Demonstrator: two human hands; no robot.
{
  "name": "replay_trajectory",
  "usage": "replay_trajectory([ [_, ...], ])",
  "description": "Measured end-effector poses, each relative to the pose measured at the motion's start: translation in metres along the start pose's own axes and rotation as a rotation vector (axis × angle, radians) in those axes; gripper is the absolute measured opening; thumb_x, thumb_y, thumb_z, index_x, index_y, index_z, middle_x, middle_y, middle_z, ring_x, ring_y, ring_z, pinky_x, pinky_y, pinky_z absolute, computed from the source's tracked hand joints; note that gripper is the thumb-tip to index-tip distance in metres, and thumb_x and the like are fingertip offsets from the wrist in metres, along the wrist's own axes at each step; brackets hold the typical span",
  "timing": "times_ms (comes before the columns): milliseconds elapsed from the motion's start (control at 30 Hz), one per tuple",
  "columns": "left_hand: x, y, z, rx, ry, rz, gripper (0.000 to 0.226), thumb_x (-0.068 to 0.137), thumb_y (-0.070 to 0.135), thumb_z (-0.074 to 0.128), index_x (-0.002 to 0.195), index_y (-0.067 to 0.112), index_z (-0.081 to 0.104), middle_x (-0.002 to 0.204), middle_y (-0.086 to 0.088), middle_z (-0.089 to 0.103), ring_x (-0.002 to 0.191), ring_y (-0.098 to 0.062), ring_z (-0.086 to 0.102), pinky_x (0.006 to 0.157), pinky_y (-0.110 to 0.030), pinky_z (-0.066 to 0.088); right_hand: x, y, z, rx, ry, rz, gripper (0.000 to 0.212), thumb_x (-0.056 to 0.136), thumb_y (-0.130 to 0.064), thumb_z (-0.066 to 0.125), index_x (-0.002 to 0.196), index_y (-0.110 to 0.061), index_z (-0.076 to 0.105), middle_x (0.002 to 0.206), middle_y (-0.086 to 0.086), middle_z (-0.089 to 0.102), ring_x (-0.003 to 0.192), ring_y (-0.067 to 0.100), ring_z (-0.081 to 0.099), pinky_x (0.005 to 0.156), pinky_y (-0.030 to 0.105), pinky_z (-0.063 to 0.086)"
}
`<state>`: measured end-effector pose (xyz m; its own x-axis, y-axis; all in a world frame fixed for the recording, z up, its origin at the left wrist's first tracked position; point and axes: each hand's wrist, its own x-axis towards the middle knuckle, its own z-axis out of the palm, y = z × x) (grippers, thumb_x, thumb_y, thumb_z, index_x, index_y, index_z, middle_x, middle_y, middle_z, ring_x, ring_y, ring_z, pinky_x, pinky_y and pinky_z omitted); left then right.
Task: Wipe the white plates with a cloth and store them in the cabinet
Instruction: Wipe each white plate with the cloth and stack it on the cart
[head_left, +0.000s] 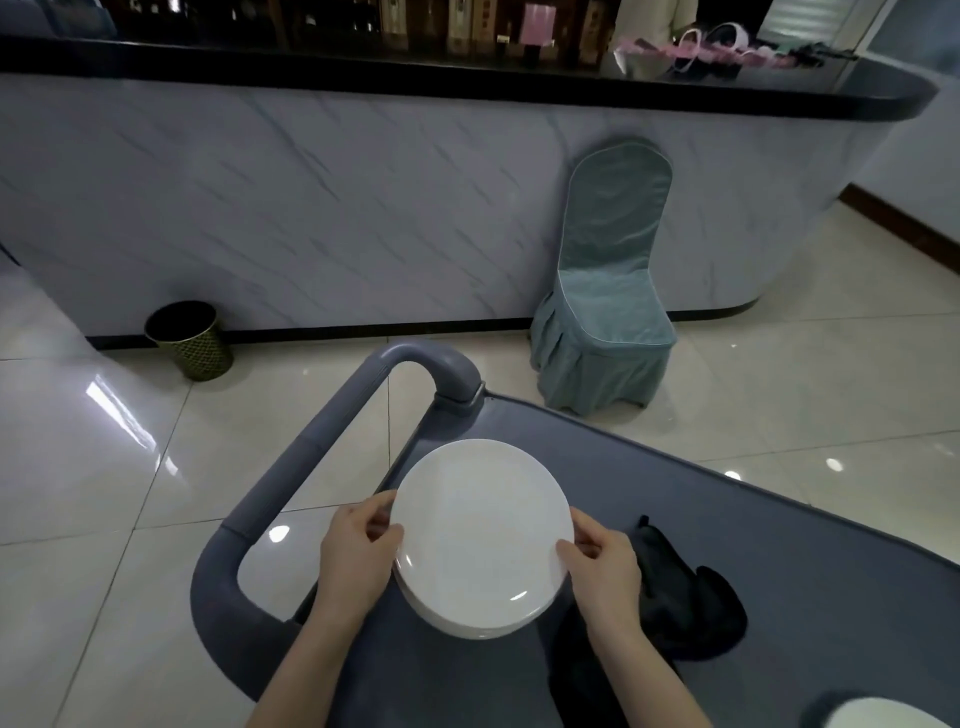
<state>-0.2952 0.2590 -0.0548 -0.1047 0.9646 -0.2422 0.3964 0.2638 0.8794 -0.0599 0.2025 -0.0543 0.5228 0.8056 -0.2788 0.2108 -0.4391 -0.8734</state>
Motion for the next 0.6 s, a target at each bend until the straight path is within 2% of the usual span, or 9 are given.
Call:
replay_trajectory([
  [167,-0.010,0.006,0.005,0.056,0.061,0.012,0.037,0.090,0.010,0.063,0.125,0.021,0.062,0.102,0.004,0.049,0.087,-0.008,0.057,0.074,-0.011,0.040,0.000,0.006,-0.007,0.027,-0.026,-0.007,0.038,0.087,-0.005,0.066,0.115,-0.030,0.071,0.103,0.009,0.064,0.089,0.019,0.063,0.084,0.031,0.050],
  [233,-0.019,0.012,0.011,0.074,0.130,0.060,0.037,0.092,0.011,0.062,0.127,0.021,0.060,0.102,0.005,0.047,0.087,-0.009,0.055,0.078,-0.017,0.042,-0.002,0.010,-0.015,0.066,-0.030,0.020,0.033,0.089,-0.011,0.069,0.116,-0.030,0.068,0.101,0.007,0.063,0.089,0.015,0.062,0.079,0.025,0.048],
  [267,-0.024,0.016,0.015,0.074,0.157,0.091,0.035,0.092,0.012,0.062,0.125,0.023,0.060,0.102,0.004,0.047,0.087,-0.009,0.054,0.079,-0.019,0.043,-0.002,0.012,-0.021,0.084,-0.026,0.029,0.032,0.090,-0.013,0.069,0.116,-0.031,0.066,0.100,0.007,0.063,0.089,0.014,0.061,0.078,0.025,0.049],
  [333,-0.033,0.027,0.027,0.052,0.166,0.151,0.031,0.093,0.012,0.061,0.118,0.029,0.062,0.101,0.006,0.049,0.087,-0.010,0.055,0.075,-0.017,0.044,-0.005,0.018,-0.036,0.106,-0.008,0.036,0.029,0.091,-0.013,0.069,0.115,-0.029,0.067,0.098,0.008,0.063,0.087,0.018,0.061,0.080,0.034,0.053],
  [433,-0.046,0.043,0.058,0.018,0.082,0.241,0.028,0.091,0.010,0.061,0.107,0.033,0.065,0.099,0.008,0.056,0.084,-0.009,0.057,0.072,-0.013,0.043,-0.010,0.030,-0.069,0.113,0.026,0.051,0.025,0.092,-0.011,0.067,0.112,-0.025,0.070,0.093,0.006,0.067,0.085,0.021,0.063,0.086,0.042,0.054],
  [533,-0.065,0.058,0.100,0.033,-0.060,0.302,0.025,0.091,0.009,0.060,0.104,0.029,0.068,0.097,0.011,0.064,0.083,-0.003,0.059,0.071,-0.009,0.041,-0.018,0.046,-0.113,0.099,0.083,0.041,0.023,0.092,-0.010,0.066,0.105,-0.027,0.071,0.090,0.003,0.069,0.082,0.019,0.063,0.079,0.036,0.052],
  [600,-0.082,0.067,0.131,0.040,-0.172,0.331,0.024,0.092,0.010,0.060,0.102,0.028,0.069,0.095,0.012,0.066,0.083,0.002,0.059,0.071,-0.007,0.042,-0.026,0.060,-0.145,0.028,0.121,0.014,0.023,0.091,-0.011,0.067,0.101,-0.031,0.070,0.092,0.000,0.068,0.083,0.014,0.064,0.076,0.024,0.050],
])
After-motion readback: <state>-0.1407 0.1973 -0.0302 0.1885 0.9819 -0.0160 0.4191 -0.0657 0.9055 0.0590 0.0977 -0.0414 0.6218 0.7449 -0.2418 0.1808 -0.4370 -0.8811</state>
